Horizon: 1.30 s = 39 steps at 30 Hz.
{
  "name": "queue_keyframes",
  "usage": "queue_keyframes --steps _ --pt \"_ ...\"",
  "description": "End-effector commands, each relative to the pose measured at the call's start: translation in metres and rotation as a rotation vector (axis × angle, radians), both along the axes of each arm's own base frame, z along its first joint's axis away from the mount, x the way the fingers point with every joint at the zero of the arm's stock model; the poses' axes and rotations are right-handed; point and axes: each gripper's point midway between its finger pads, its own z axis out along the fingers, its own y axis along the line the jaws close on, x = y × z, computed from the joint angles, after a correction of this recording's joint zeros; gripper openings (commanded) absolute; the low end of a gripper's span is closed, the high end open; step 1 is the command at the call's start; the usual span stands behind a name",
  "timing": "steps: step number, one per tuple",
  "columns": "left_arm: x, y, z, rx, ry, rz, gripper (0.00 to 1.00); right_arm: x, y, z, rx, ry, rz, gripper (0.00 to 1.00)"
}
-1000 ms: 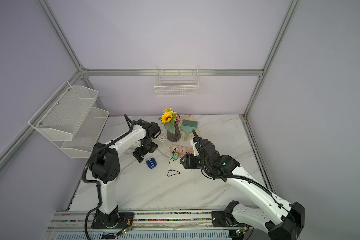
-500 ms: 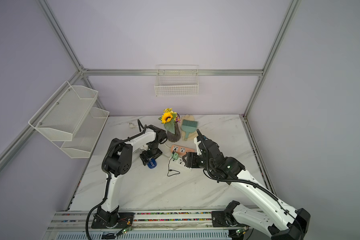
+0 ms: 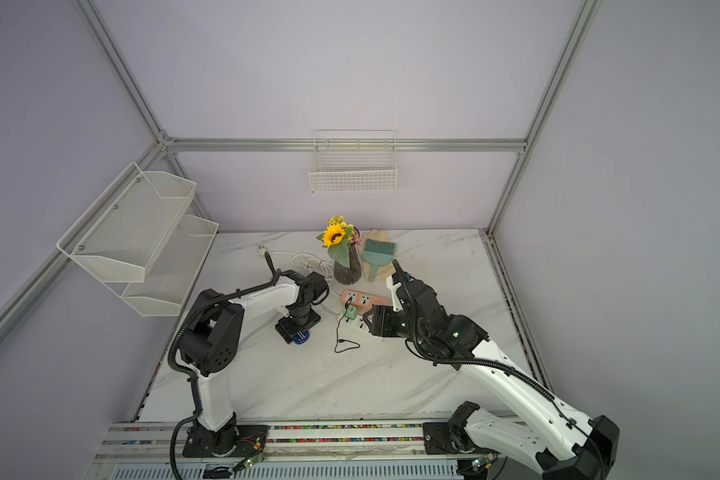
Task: Charge the electric shaver
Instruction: Adjust the electric shaver at the center of the board, then pick up the charging cable from the center of the board.
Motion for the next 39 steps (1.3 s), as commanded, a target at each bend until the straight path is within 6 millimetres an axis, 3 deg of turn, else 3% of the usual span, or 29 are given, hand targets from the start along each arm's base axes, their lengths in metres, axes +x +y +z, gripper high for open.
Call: queue_keyframes --steps 1,5,10,12,15,19,21,27,34,39 --pt "0.006 0.001 -0.006 -0.037 -0.063 0.021 0.75 -0.007 0.019 -0.014 0.045 0.064 0.067 0.61" --pt "-0.001 0.006 -0.008 -0.069 -0.063 0.058 0.67 -0.019 0.044 -0.031 0.051 0.093 0.132 0.58" --pt "-0.006 0.023 -0.001 -0.068 -0.021 0.085 0.66 -0.028 0.095 -0.053 0.035 0.118 0.2 0.53" --pt "-0.005 0.025 0.003 -0.076 -0.014 0.077 0.7 -0.028 0.105 -0.067 -0.035 0.108 0.177 0.51" --pt "-0.003 0.021 0.007 -0.117 -0.008 0.063 0.82 -0.017 0.088 -0.091 -0.146 0.085 0.074 0.51" --pt "0.0 0.014 0.018 -0.166 -0.028 0.049 0.92 -0.005 0.071 -0.104 -0.273 -0.01 0.056 0.56" --pt "-0.001 0.013 0.027 -0.186 -0.04 0.05 0.94 -0.001 0.076 -0.12 -0.357 -0.016 0.106 0.57" --pt "-0.002 0.019 0.056 -0.212 -0.079 0.047 0.99 0.005 0.1 -0.136 -0.419 -0.023 0.148 0.55" --pt "0.0 0.014 0.079 -0.297 -0.161 -0.018 0.97 0.011 0.121 -0.163 -0.405 0.054 0.123 0.37" --pt "-0.004 0.003 0.092 -0.378 -0.223 -0.101 0.93 0.013 0.127 -0.163 -0.41 0.076 0.119 0.25"
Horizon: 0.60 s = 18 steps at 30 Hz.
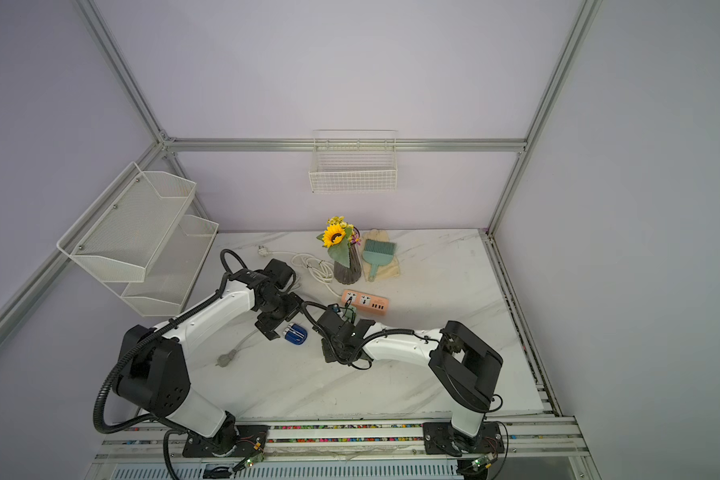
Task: Charge the electric shaver
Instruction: Pick up the charging cable from the center of the board.
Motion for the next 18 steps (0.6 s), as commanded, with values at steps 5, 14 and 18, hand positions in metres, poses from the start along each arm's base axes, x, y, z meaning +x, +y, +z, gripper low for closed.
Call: queue_keyframes --steps 5,14,18 --pt "-0.008 -0.018 0.015 -0.113 -0.124 -0.123 0.88 -0.004 -0.004 0.016 0.066 0.033 -0.039 0.11" --pt "-0.013 -0.034 0.016 -0.186 -0.199 -0.172 0.83 0.001 0.001 0.03 0.108 0.057 -0.035 0.0" --pt "-0.014 -0.038 0.014 -0.21 -0.222 -0.194 0.76 0.003 -0.003 0.048 0.182 0.128 -0.073 0.0"
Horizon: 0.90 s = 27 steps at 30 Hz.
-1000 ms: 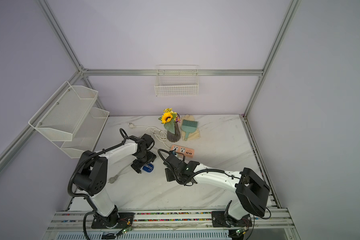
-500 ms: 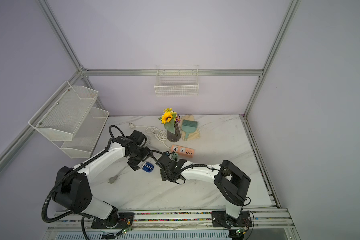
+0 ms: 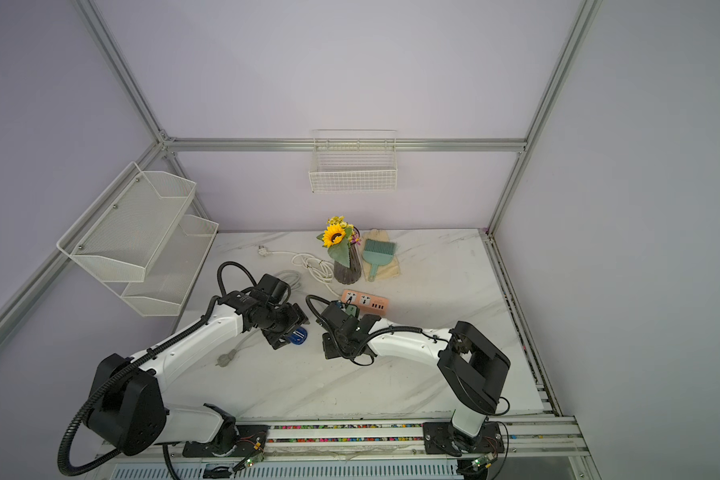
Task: Charge the electric shaver
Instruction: Pick up the charging cable from the center of the board.
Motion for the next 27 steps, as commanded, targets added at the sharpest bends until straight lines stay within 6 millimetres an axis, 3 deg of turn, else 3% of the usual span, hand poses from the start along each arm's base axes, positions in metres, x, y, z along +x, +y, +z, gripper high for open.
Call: queue_keyframes --steps 1,6,10,15,16,18,27 --pt "0.009 -0.012 0.014 -0.062 -0.097 -0.043 0.74 0.004 0.002 0.041 0.133 0.051 -0.037 0.0" --pt "0.003 -0.019 0.005 -0.111 -0.063 -0.02 0.72 0.012 -0.006 0.068 0.329 0.206 -0.073 0.0" --pt "0.008 -0.036 0.005 -0.203 -0.068 0.023 0.74 0.019 -0.008 0.084 0.477 0.313 -0.083 0.0" --pt "0.007 -0.067 -0.007 -0.317 -0.003 0.086 0.74 0.028 -0.015 0.086 0.585 0.407 -0.15 0.0" --pt "0.004 -0.07 -0.023 -0.307 0.046 0.112 0.74 0.032 -0.016 0.087 0.616 0.42 -0.169 0.0" --pt "0.001 -0.078 -0.029 -0.333 0.058 0.154 0.74 0.037 -0.021 0.085 0.664 0.439 -0.217 0.0" --pt "0.018 -0.095 -0.046 -0.497 0.039 0.319 0.73 0.047 -0.03 0.093 0.795 0.484 -0.336 0.0"
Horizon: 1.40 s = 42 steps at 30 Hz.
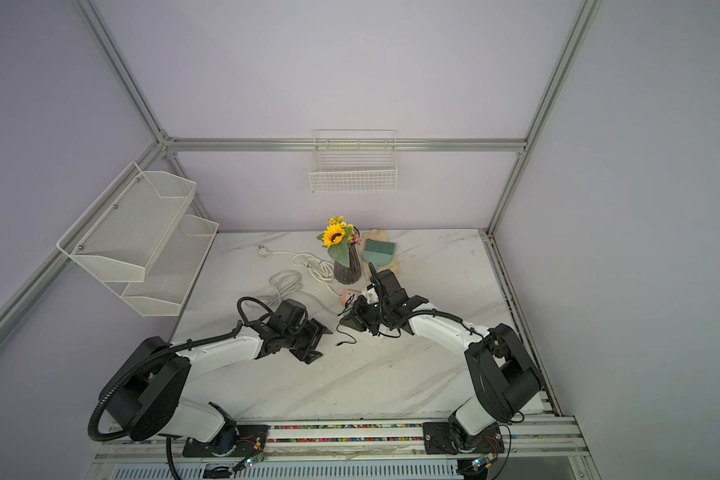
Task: Charge the electric shaver
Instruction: Pick up the charging cable from the center of the board.
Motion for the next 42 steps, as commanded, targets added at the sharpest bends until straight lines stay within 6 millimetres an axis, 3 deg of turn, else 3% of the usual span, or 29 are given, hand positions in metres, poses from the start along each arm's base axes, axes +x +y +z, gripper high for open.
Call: queue_keyframes --steps 1,7,17,22,26,30,36,42 --pt "0.021 -0.022 0.01 -0.151 -0.02 0.101 0.73 0.007 0.002 0.027 0.131 0.001 -0.07 0.0" --pt "0.027 -0.032 0.009 -0.205 -0.018 0.154 0.66 0.01 -0.005 0.031 0.175 0.016 -0.127 0.0" --pt "0.024 -0.024 0.021 -0.139 -0.029 0.132 0.27 0.021 -0.024 0.046 0.227 -0.002 -0.208 0.0" --pt "0.027 -0.027 0.026 -0.154 -0.043 0.13 0.23 0.023 -0.025 0.049 0.273 0.009 -0.235 0.0" --pt "0.031 -0.03 0.031 -0.17 -0.058 0.13 0.34 0.021 -0.027 0.049 0.288 0.012 -0.248 0.0" --pt "0.035 -0.034 0.036 -0.181 -0.068 0.127 0.36 0.02 -0.029 0.048 0.299 0.02 -0.266 0.0" --pt "0.035 -0.035 0.034 -0.186 -0.064 0.123 0.24 0.023 -0.029 0.052 0.323 0.02 -0.281 0.0" --pt "0.038 -0.035 0.038 -0.192 -0.082 0.132 0.06 0.022 -0.029 0.051 0.324 0.025 -0.284 0.0"
